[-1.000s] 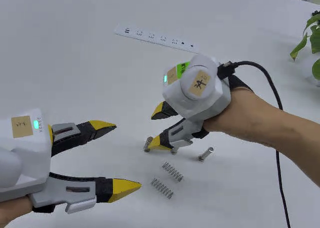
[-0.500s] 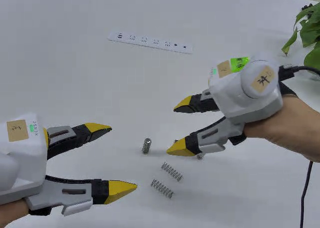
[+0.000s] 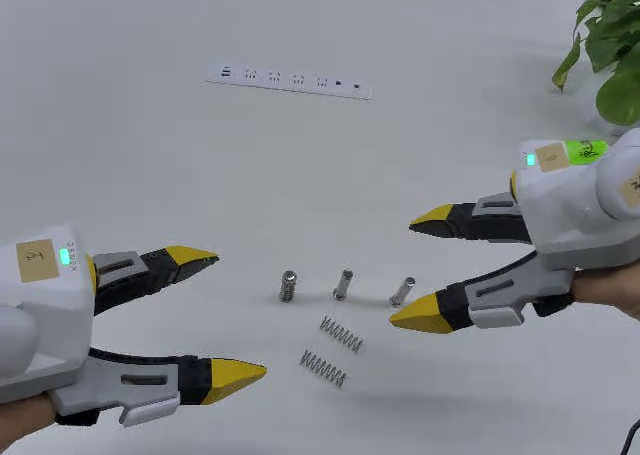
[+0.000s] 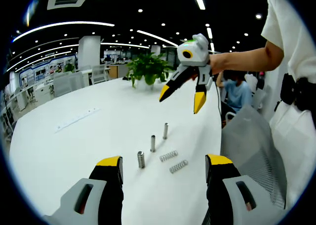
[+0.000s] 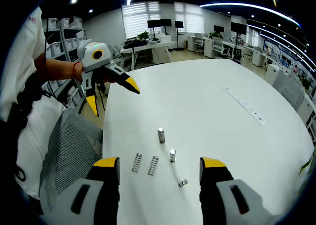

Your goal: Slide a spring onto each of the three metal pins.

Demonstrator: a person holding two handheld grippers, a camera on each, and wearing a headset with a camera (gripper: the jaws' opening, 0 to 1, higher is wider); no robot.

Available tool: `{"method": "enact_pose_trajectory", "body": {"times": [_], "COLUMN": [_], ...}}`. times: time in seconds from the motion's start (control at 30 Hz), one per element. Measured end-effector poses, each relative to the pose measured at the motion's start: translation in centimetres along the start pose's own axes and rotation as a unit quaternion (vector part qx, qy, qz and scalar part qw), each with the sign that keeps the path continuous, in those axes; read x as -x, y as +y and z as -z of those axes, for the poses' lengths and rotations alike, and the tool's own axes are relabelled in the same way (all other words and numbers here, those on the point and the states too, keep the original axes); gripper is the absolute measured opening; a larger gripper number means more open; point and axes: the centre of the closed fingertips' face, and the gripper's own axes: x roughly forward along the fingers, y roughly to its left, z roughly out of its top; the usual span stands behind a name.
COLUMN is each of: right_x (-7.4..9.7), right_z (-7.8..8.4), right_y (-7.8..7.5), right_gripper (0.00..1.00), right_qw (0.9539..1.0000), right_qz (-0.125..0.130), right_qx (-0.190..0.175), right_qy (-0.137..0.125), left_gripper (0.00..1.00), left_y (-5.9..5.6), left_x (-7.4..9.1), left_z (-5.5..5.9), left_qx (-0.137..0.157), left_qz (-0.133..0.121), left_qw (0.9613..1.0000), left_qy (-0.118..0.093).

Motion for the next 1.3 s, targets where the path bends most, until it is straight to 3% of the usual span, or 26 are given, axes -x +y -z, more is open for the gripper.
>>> {"method": "enact_pose_trajectory", "body": {"times": [0.13, 0.27, 0.47, 0.57, 0.83, 1.3], "right_x": [0.8, 1.5, 2.2, 2.4, 2.5, 3.0], "right_z": [1.7, 3.5, 5.1, 5.7, 7.5, 9.4], "right_y": [-0.1, -0.6, -0.4, -0.2, 0.1, 0.3], "right_gripper": [0.76, 0.77, 0.85, 0.87, 0.91, 0.91], "right_qw": [0.9998, 0.9993, 0.9981, 0.9971, 0.9962, 0.9942], "right_qz": [0.003, 0.013, 0.023, 0.026, 0.025, 0.028], "right_qx": [-0.009, -0.024, -0.033, -0.040, -0.048, -0.060], "right_qy": [-0.015, -0.028, -0.047, -0.059, -0.067, -0.085], "left_gripper": [0.69, 0.68, 0.64, 0.63, 0.59, 0.43], "left_y": [-0.3, -0.3, -0.5, -0.8, -1.9, -2.5], "left_x": [-0.4, -0.8, -1.7, -2.2, -3.8, -7.6], "left_z": [0.3, 0.8, 1.7, 2.8, 4.3, 6.1], "left_qx": [-0.007, -0.011, -0.030, -0.057, -0.088, -0.134], "left_qz": [0.010, 0.019, 0.036, 0.048, 0.081, 0.118], "left_qw": [0.9998, 0.9994, 0.9976, 0.9939, 0.9853, 0.9721], "left_qy": [0.013, 0.026, 0.052, 0.081, 0.122, 0.153]}}
